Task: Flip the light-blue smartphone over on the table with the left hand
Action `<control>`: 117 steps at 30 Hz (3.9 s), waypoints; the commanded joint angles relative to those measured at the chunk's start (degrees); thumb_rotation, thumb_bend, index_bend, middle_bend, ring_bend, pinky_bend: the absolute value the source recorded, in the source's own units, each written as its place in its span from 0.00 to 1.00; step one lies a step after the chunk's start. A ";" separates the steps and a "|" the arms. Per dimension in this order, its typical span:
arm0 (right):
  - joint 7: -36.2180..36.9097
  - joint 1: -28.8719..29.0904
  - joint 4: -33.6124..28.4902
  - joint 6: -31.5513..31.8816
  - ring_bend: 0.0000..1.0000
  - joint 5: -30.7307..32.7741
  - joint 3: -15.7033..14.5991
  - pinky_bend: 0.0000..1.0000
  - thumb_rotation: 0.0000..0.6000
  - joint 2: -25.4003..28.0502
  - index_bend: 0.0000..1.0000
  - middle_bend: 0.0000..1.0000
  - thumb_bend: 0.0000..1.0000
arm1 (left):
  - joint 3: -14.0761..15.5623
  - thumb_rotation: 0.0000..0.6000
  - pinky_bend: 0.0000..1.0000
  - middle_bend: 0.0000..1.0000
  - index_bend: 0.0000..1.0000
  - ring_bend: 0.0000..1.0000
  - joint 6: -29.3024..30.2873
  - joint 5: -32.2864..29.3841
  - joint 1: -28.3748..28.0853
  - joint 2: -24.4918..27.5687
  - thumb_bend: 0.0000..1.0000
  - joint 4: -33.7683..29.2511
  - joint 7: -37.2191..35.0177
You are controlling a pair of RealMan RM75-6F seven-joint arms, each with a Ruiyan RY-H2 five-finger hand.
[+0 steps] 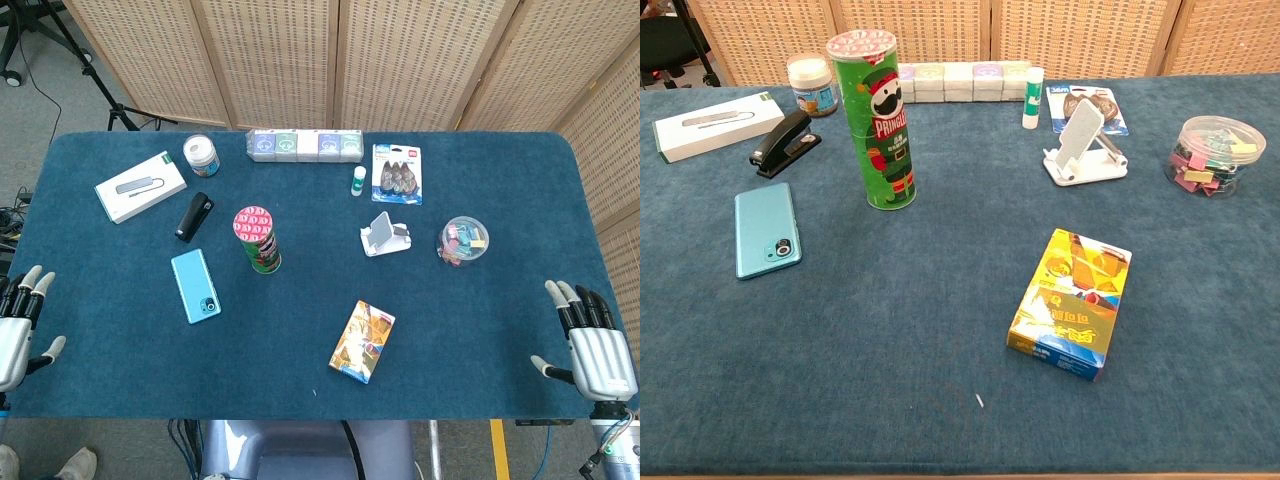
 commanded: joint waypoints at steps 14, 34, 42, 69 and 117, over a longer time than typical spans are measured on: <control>2.01 -0.19 -0.70 0.51 0.00 0.20 0.41 0.06 1.00 0.90 0.00 0.00 0.00 | 1.15 1.00 0.00 0.00 0.00 0.00 -10.47 6.29 -8.83 -7.66 0.31 18.43 -12.28; 1.83 0.62 0.15 -1.84 0.00 2.81 1.01 0.06 1.00 0.35 0.00 0.00 0.00 | 3.33 1.00 0.00 0.00 0.08 0.00 -16.40 11.77 -20.56 -28.34 0.39 50.68 -24.15; 2.28 0.78 0.36 -2.38 0.00 3.34 1.11 0.06 1.00 0.44 0.00 0.00 0.00 | 3.87 1.00 0.00 0.00 0.09 0.00 -16.92 11.29 -22.16 -31.37 0.40 53.39 -23.06; 3.65 0.60 -0.17 -2.21 0.00 3.58 1.21 0.06 1.00 1.21 0.00 0.00 0.00 | 5.00 1.00 0.00 0.00 0.11 0.00 -21.86 9.43 -26.53 -36.30 0.41 56.36 -19.40; 4.80 0.46 -1.43 -2.68 0.00 3.62 0.86 0.06 1.00 2.07 0.00 0.00 0.00 | 5.07 1.00 0.00 0.00 0.50 0.00 -21.01 8.99 -29.88 -33.55 0.89 52.93 -3.32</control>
